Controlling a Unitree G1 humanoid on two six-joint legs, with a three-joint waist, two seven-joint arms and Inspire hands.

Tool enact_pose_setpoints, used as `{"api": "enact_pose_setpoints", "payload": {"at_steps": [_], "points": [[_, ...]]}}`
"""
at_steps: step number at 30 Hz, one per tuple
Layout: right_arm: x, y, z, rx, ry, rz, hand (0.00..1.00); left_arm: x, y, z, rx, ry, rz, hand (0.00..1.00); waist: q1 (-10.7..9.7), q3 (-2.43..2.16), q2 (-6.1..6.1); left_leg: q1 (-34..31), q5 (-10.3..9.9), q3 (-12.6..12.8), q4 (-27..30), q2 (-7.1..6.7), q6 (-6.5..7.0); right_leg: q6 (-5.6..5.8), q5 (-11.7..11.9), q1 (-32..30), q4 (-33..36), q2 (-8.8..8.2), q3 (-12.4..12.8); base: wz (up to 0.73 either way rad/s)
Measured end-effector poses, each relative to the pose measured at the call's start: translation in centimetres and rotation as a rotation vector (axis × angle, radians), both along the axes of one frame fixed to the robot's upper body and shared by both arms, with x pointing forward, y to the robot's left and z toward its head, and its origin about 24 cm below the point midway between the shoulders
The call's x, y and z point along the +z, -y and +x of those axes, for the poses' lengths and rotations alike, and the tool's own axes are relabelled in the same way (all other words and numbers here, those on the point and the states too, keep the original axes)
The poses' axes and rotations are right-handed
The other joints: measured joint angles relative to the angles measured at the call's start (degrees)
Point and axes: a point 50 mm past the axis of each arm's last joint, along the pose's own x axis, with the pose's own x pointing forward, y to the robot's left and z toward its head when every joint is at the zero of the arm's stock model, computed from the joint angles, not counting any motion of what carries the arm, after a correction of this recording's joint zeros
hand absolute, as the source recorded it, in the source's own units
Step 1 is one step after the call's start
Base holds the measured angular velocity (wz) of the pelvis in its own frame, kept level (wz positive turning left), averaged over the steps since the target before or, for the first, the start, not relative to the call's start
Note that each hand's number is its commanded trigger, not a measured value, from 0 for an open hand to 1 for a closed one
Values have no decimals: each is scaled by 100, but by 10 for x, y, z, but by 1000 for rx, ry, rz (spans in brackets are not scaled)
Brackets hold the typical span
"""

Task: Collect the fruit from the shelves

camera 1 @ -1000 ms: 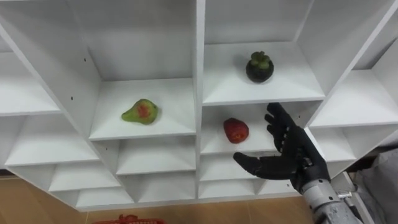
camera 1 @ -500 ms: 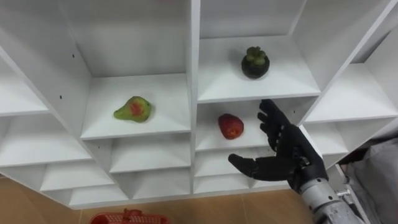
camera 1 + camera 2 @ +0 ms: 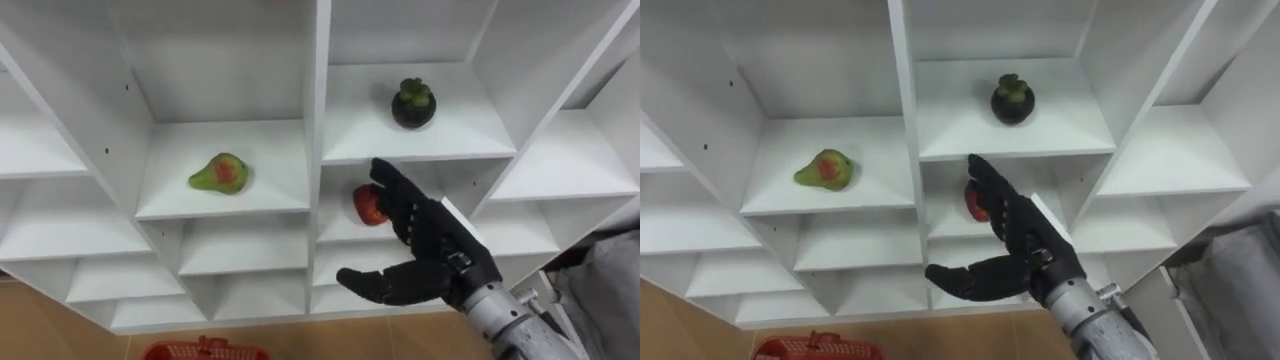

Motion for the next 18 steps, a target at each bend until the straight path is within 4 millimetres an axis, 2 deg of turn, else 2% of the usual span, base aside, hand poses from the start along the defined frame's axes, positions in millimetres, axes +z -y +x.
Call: {"api": "enact_pose_setpoints", "payload": {"at_steps": [7,18], "points": [[3,-9,-1,95,14,15,0,0,-3,-1,35,-4,-3,100,124,19,-76,7,1,-41,3,-2,1,2,2,23,-2,-5,-19,2],[13,-13,5,126,61,18,0,0,-4,-1,37,-6,-1,100,121,50,-57,6,0,-68,-14,-2,1,2,2,25,-15,-1,-31,0]]}}
